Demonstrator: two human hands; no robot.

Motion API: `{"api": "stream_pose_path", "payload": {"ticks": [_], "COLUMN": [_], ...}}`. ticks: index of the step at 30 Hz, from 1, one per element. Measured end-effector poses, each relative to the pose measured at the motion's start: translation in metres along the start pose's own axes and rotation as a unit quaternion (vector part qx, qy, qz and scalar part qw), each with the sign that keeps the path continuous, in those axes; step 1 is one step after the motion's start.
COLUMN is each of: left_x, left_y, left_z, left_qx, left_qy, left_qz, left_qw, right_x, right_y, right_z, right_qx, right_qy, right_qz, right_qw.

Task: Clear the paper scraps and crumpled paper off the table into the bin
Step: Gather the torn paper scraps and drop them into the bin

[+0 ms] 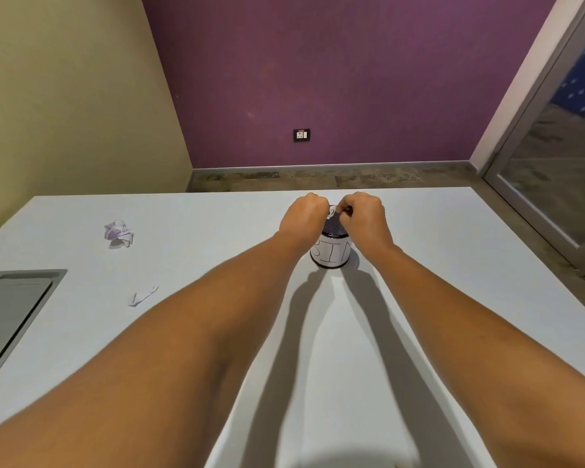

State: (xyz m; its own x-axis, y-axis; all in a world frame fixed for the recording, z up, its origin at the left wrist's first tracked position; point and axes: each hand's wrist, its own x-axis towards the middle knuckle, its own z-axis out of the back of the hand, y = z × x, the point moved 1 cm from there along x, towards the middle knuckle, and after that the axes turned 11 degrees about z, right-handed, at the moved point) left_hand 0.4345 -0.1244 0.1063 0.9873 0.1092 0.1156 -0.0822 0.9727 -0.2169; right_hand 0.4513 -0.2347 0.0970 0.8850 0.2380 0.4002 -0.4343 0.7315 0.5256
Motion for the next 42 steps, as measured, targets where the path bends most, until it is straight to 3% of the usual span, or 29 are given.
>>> {"api": "stream_pose_path", "payload": {"ticks": [13,17,22,30,36,39,42], "left_x": [-0.01,-0.051,-0.133,-0.253,-0.295,-0.301,-0.302], "left_y": [-0.001,0.013,0.044,0.09,0.125,0.133,0.136], "left_z": [-0.014,-0.023,-0.05,-0.068,-0.065,-0.069,-0.077], "left_qx": [-0.052,-0.105,-0.138,-0.085,0.016,-0.005,-0.019], "left_qy": [-0.006,-0.058,-0.041,-0.035,-0.001,0.017,0.029], "left_qz": [0.021,0.052,0.081,0.034,0.169,0.237,0.254], "left_qw": [0.998,0.991,0.986,0.995,0.986,0.971,0.967], "right_x": [-0.002,-0.013,-0.049,-0.119,-0.163,-0.179,-0.182], "right_y": [-0.009,0.001,0.019,0.061,0.093,0.106,0.115], "right_z": [-0.006,-0.007,-0.015,-0.044,-0.088,-0.109,-0.123], "right_qx": [-0.01,0.025,0.067,0.105,0.127,0.136,0.145], "right_qy": [0.0,-0.019,-0.003,0.12,0.227,0.272,0.281], "right_qz": [-0.025,-0.019,-0.022,0.015,0.011,0.039,0.051], "right_qw": [1.0,0.999,0.998,0.987,0.965,0.952,0.947]}}
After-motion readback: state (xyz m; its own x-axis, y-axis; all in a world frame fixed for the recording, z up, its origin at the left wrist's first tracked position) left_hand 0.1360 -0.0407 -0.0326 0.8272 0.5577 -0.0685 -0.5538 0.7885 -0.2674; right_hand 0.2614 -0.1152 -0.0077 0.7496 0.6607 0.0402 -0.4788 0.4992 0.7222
